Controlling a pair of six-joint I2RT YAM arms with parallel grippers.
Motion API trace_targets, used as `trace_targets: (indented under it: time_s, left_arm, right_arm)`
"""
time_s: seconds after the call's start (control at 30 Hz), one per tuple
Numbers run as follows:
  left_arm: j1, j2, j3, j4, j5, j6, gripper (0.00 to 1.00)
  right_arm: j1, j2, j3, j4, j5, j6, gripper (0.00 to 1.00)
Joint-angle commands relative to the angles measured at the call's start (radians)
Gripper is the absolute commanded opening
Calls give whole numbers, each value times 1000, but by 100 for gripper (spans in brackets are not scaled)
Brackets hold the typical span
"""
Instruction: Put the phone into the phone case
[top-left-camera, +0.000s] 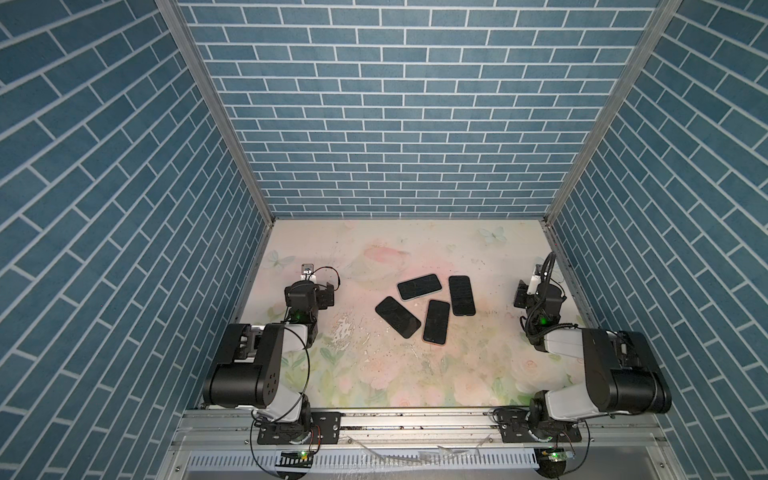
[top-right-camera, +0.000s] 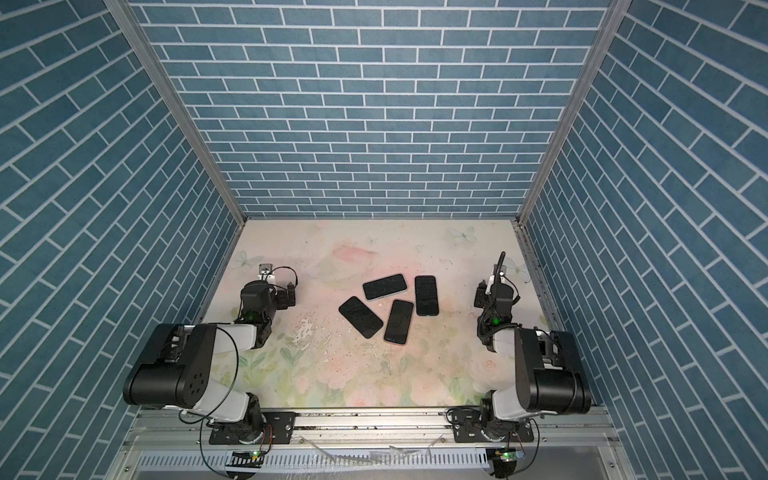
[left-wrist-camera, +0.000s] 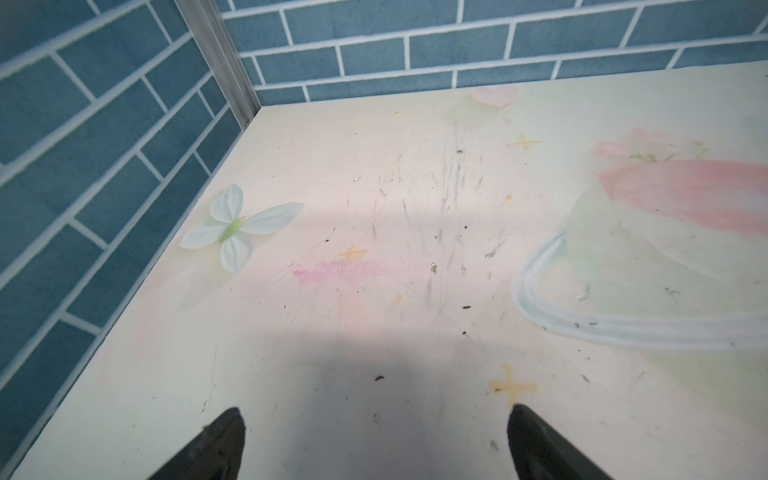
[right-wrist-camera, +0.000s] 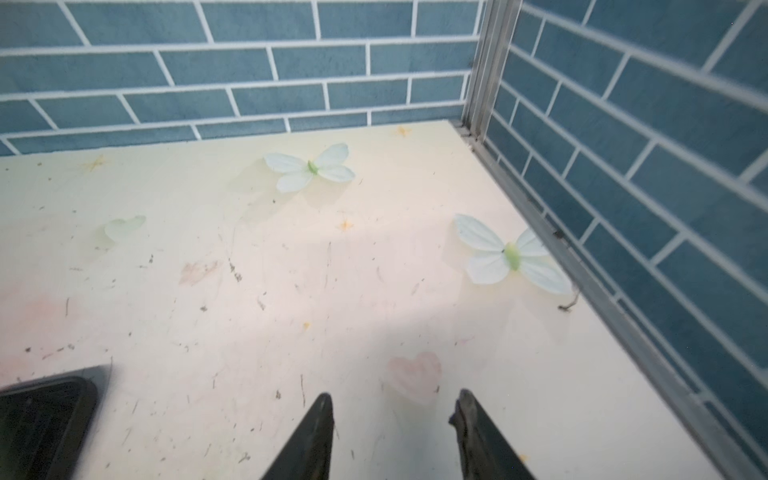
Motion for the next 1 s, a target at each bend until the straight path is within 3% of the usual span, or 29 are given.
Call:
trace_targets:
  time_s: [0.0,0.03,0.23,0.97]
  left_arm:
    - [7,-2,-3,67,38,21,100]
    - [7,-4,-3,67,39,19,100]
    - [0,10,-18,102,62,39,100]
    - [1,10,-18,104,61,39,100]
  right_arm:
    - [-19,23,-11,69,-31,-7,55]
    - [-24,45,7,72,-23,-1,55]
    - [-26,39,26,17,-16,5,98]
    - [-32,47,34,15,-45,0,99]
